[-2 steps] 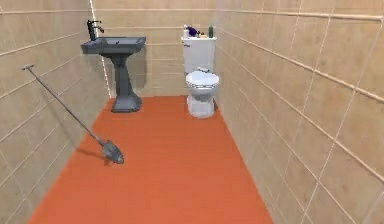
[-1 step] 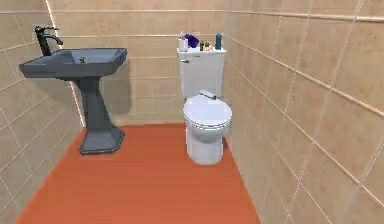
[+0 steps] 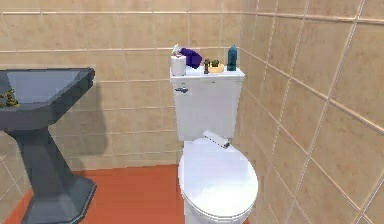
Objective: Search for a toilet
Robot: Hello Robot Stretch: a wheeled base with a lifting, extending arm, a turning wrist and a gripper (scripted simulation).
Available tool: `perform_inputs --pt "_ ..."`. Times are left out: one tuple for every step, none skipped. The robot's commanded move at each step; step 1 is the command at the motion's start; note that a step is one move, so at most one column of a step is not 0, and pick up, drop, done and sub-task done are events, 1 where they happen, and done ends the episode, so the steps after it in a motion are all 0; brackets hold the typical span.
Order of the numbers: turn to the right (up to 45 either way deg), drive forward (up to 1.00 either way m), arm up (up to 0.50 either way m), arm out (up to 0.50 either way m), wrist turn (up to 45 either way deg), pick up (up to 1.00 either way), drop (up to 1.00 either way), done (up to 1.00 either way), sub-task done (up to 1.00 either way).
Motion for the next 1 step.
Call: perform_inputs --pt "0.0 0.0 0.0 0.0 0.0 0.0 0.0 1.0 0.0"
